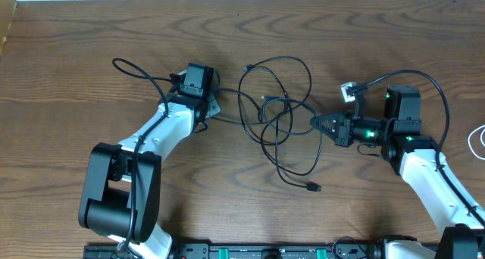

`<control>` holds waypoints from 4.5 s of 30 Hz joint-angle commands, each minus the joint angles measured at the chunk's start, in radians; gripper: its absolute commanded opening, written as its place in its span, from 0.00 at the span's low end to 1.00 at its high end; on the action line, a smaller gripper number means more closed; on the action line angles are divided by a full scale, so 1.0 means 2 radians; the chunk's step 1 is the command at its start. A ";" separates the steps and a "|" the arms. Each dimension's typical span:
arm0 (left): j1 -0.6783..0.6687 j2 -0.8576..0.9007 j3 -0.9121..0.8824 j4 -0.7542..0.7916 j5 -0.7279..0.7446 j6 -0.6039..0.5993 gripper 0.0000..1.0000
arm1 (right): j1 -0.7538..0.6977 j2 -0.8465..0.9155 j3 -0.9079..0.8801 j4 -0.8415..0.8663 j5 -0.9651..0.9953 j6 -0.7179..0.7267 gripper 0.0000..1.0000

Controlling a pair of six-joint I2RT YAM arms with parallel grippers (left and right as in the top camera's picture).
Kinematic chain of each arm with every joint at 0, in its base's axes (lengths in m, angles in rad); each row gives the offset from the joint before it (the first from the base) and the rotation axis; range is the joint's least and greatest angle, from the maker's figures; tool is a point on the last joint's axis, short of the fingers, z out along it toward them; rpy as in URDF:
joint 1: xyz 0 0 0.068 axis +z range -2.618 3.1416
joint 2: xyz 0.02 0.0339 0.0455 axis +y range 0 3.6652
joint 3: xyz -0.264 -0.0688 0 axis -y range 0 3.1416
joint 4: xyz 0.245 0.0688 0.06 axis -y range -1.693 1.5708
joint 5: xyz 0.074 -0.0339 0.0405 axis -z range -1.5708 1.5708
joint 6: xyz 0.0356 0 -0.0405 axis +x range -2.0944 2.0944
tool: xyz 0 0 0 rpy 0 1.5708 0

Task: Untangle cables

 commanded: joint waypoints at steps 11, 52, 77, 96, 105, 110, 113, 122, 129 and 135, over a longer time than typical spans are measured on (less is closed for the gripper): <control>0.003 -0.010 0.006 -0.031 -0.086 -0.047 0.08 | 0.008 -0.003 0.000 -0.181 0.505 0.107 0.01; -0.010 -0.010 0.006 0.171 0.508 0.164 0.71 | 0.030 -0.044 0.000 -0.089 0.259 -0.007 0.02; -0.134 -0.010 0.006 0.107 0.137 0.148 0.08 | 0.038 -0.032 0.000 -0.072 0.188 -0.002 0.01; -0.070 -0.010 0.006 0.109 0.067 -0.005 0.08 | -0.050 -0.032 0.000 -0.024 -0.138 -0.080 0.01; -0.069 -0.010 0.006 0.146 0.286 0.091 0.08 | -0.057 -0.032 0.000 -0.039 0.065 0.001 0.24; -0.069 -0.010 0.006 0.159 0.400 0.167 0.08 | -0.039 -0.032 0.000 -0.027 0.066 0.001 0.27; -0.069 -0.010 0.006 0.159 0.462 0.188 0.08 | -0.023 -0.032 0.000 -0.021 0.076 0.001 0.31; -0.069 -0.010 0.006 0.163 0.595 0.245 0.08 | 0.044 -0.032 0.000 -0.015 0.187 0.003 0.41; -0.067 -0.010 0.006 0.213 0.757 0.240 0.08 | 0.094 -0.031 0.000 -0.010 0.343 0.001 0.65; -0.065 -0.010 0.006 0.224 0.826 0.235 0.08 | 0.096 -0.031 0.000 0.010 0.339 -0.005 0.70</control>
